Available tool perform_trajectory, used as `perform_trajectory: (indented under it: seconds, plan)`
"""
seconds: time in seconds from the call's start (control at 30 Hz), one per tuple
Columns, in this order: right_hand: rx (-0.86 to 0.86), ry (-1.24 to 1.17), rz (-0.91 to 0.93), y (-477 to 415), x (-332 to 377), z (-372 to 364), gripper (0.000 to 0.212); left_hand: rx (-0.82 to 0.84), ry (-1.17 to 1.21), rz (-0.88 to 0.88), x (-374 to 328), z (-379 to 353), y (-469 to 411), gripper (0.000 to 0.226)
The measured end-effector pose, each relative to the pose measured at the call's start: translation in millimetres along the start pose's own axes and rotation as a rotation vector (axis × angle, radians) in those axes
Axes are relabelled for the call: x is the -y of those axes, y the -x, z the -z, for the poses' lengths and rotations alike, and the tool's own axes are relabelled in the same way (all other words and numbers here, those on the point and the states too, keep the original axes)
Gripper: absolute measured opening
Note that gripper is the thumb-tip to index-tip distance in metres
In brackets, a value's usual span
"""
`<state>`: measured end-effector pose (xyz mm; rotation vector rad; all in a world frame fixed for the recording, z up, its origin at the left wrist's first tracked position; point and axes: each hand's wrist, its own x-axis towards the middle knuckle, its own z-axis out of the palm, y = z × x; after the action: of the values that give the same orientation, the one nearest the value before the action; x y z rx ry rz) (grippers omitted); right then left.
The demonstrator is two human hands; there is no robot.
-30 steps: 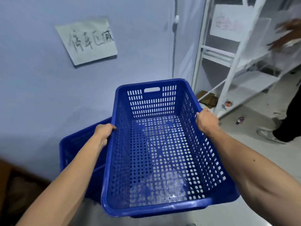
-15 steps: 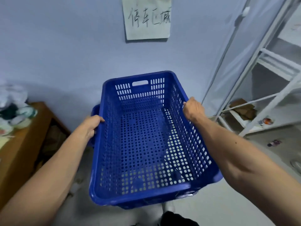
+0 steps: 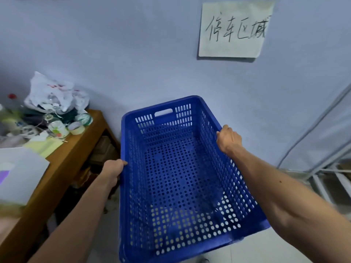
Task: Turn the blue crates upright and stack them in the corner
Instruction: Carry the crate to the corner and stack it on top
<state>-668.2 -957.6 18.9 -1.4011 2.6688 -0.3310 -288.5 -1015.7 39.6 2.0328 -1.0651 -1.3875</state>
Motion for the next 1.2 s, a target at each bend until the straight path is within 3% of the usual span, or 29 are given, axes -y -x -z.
perform_trajectory:
  seconds: [0.1, 0.2, 0.5, 0.8, 1.03, 1.2]
  plan:
    - [0.024, 0.049, 0.064, -23.3, 9.3, -4.1, 0.028, -0.067, 0.028, 0.022, 3.7, -1.1, -6.4, 0.034]
    - [0.061, 0.075, 0.097, -41.3, 21.6, -3.8, 0.028, -0.092, 0.054, 0.035, 7.5, -6.2, -7.0, 0.026]
    - [0.196, -0.019, 0.059, -89.7, 46.3, -4.2, 0.042, -0.07, 0.18, 0.026, 15.9, -24.2, -6.1, 0.024]
    - [0.254, 0.08, 0.083, -85.4, 42.9, -11.4, 0.057, -0.079, 0.187, -0.008, 4.8, -34.9, -18.8, 0.027]
    - [0.286, 0.171, 0.092, -46.8, 57.8, -9.4, 0.068, 0.015, -0.162, -0.156, 7.5, -12.7, -45.5, 0.037]
    - [0.429, 0.134, 0.131, 10.5, 106.3, -21.2, 0.062, -0.097, -0.57, -0.438, 14.9, 12.7, -56.0, 0.082]
